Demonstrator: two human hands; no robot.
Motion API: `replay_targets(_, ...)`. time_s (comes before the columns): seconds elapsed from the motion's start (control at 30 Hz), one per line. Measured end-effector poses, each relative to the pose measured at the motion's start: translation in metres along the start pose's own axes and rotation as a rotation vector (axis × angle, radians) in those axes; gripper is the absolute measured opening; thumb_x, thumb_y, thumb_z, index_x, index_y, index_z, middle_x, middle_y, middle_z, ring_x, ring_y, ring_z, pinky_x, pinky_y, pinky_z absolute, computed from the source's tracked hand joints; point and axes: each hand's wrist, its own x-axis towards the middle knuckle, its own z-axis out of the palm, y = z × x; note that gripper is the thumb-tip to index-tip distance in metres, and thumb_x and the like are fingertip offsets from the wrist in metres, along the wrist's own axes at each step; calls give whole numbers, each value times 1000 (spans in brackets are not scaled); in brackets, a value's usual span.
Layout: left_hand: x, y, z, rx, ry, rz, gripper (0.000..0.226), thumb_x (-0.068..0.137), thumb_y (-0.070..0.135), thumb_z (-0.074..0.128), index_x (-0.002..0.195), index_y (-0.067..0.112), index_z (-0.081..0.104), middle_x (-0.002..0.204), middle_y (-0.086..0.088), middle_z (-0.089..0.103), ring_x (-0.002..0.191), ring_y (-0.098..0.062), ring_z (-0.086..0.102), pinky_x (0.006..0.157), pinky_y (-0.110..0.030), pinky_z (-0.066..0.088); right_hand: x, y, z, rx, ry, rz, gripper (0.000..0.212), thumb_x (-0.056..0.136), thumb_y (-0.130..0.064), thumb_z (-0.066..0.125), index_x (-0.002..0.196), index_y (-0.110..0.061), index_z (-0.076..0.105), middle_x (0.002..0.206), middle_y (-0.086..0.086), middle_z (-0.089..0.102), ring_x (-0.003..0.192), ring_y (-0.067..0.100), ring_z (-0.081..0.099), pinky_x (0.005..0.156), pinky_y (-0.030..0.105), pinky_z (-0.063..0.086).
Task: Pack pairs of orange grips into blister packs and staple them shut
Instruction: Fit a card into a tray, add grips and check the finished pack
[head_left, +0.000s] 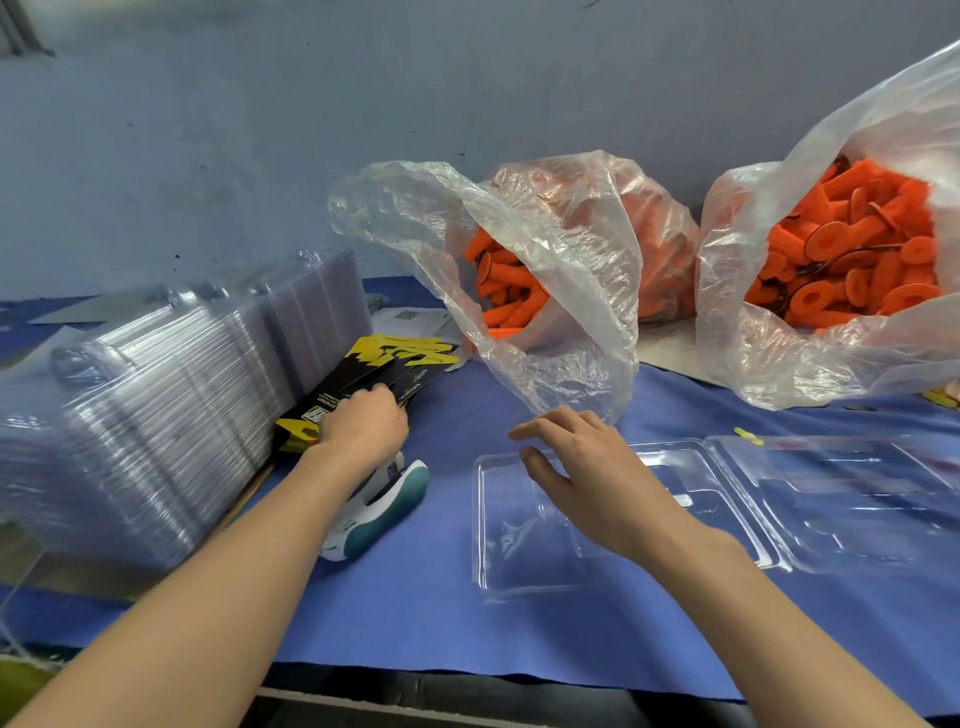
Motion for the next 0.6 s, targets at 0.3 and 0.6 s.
replay_targets(0.3, -19, -6, -4, 343, 275, 121, 21, 98, 21, 42, 112, 13, 54, 112, -6, 68, 103, -28, 66, 75, -35, 46, -5, 6, -4, -18, 6, 3, 31, 103, -32, 44, 132, -32, 56, 127, -13, 53, 114, 16, 46, 99, 30, 37)
replay_targets(0.6, -32, -17, -19, -79, 121, 50, 29, 103, 33, 43, 114, 12, 61, 116, -11, 65, 110, -34, 58, 87, -42, 47, -11, 13, -12, -12, 40, 0, 30, 102, -32, 46, 131, -32, 56, 128, -13, 52, 118, 16, 45, 100, 35, 39)
